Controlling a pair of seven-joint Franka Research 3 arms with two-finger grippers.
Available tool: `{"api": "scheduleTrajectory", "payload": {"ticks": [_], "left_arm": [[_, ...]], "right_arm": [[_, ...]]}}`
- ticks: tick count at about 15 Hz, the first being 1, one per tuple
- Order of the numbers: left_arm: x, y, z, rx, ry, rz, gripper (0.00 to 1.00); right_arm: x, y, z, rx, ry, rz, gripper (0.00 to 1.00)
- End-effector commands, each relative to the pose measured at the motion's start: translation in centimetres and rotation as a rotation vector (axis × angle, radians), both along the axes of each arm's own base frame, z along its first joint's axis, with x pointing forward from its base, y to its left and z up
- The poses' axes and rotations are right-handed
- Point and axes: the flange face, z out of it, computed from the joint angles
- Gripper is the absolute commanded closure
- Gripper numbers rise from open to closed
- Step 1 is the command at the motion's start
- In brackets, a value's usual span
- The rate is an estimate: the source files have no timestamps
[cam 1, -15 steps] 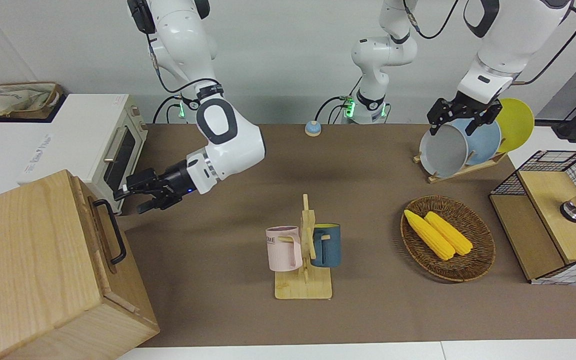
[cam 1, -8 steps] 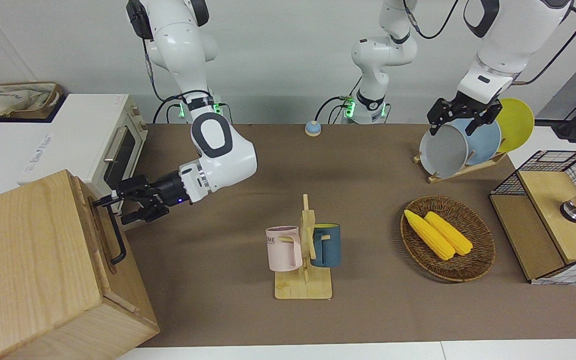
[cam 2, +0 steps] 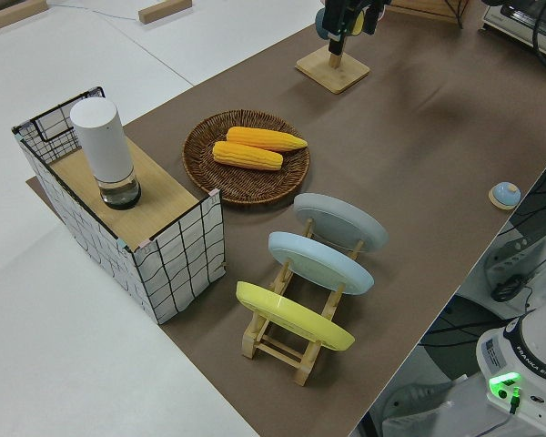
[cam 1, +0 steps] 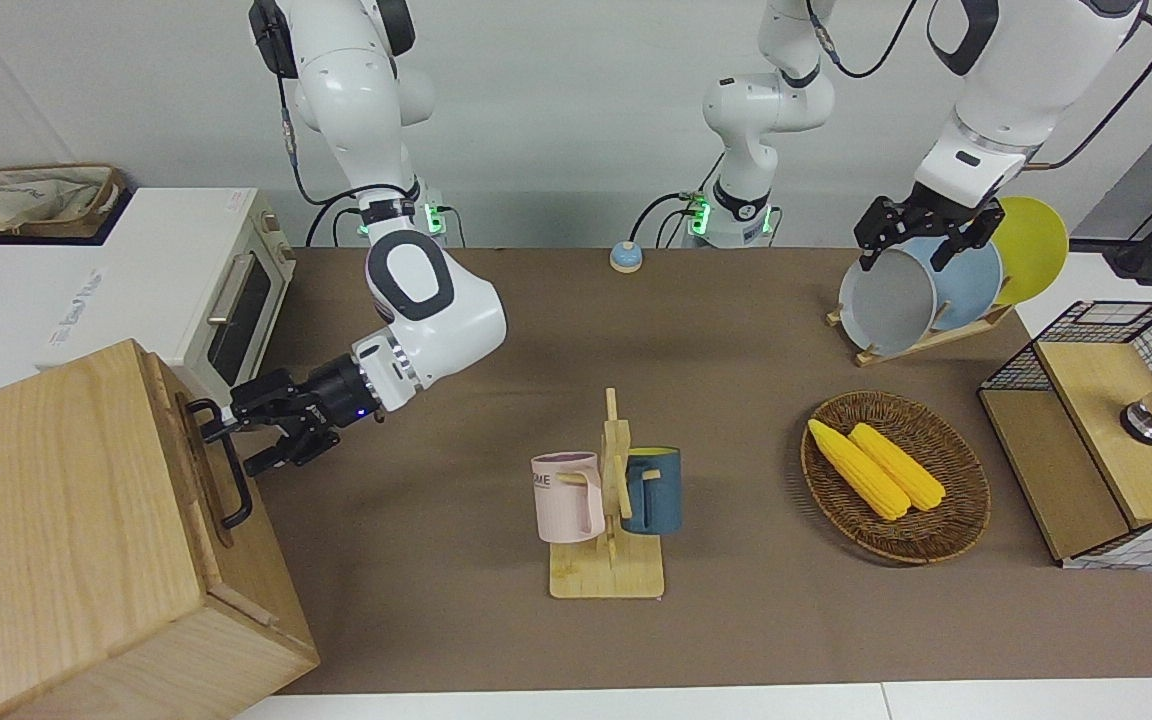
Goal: Slide drawer open with right arm
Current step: 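Close the right gripper on the black drawer handle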
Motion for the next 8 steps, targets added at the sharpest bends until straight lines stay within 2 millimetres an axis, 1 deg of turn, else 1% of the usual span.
{"api": "scheduleTrajectory", "payload": {"ticks": [1,2,3,4,5,6,8], "left_arm": [[0.16,0.08,0.41,0.016,0.005,-0.012,0.01],[0.16,0.08,0.41,0.016,0.005,-0.012,0.01],[0.16,0.08,0.34,0.016,0.006,-0.012,0.01],[0.16,0.08,0.41,0.016,0.005,-0.012,0.01],[0.16,0.08,0.41,0.016,0.005,-0.012,0.01],[0.16,0.08,0.41,0.016,0.005,-0.012,0.01],[0.16,0.08,0.34,0.016,0.006,-0.012,0.01]], "right_arm": [[0.24,-0.16,-0.53,-0.035,-0.008,0.028,0.317],[0.23,-0.09,-0.61,-0.038,-0.006,0.028,0.466],[0.21,-0.09,-0.79,-0.039,-0.003,0.028,0.593],[0.24,-0.20,-0.90,-0.039,-0.002,0.027,0.762],[0.27,-0.19,-1.31,-0.042,0.005,0.026,0.880],[0.25,0.00,-1.52,-0.043,0.008,0.028,0.937],[0.14,0.58,-1.51,-0.051,0.019,0.035,0.973]]}}
